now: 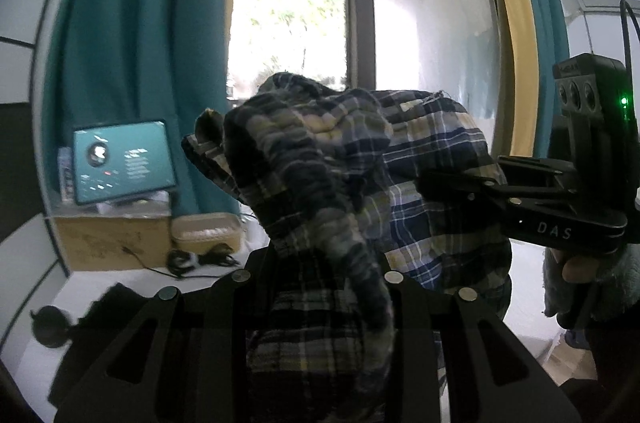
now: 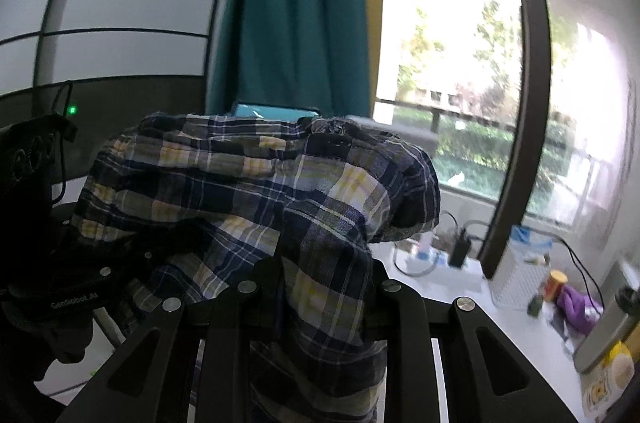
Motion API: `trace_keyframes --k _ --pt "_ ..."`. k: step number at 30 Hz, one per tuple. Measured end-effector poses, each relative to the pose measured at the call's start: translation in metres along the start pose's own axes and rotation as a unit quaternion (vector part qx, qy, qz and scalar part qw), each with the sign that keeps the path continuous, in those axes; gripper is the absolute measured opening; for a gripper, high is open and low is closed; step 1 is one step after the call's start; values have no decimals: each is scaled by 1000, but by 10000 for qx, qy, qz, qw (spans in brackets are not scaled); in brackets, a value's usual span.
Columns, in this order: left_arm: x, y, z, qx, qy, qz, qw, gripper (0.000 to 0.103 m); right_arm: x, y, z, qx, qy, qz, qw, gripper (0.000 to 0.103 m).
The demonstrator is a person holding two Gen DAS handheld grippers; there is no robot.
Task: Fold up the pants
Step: 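Lift the folded plaid garment with both grippers and carry it toward the black garment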
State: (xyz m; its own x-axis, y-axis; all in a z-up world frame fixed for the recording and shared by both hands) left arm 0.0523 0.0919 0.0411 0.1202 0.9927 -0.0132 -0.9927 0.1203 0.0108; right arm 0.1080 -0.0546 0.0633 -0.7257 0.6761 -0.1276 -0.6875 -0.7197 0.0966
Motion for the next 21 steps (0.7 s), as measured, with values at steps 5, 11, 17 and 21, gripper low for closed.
trace_keyframes --k 5,11,17,21 --pt "28 24 10 -217 -67 258 9994 27 28 -9 18 -199 176 257 9993 26" --pt "61 42 12 -285 -68 568 9980 27 58 -29 26 -269 251 586 9976 26" --pt "86 48 7 -157 -112 775 9968 27 67 -62 17 -153 91 795 9967 26" --pt "99 43 -1 35 -174 815 9965 27 69 -83 -2 54 -94 870 9962 26"
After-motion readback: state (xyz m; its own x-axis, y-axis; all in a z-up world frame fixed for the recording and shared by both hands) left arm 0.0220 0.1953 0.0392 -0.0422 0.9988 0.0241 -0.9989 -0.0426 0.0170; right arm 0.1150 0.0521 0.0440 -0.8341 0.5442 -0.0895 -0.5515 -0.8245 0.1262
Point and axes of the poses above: each gripper's, at about its wrist camera, not at the fingertips, and y roughly against the way its jaws point, x to its left, z to its top, the point moved 6 cm from there along -y, roughly the way its jaws point, and after that the axes turned 11 degrees about -x, right-handed, at the moved point
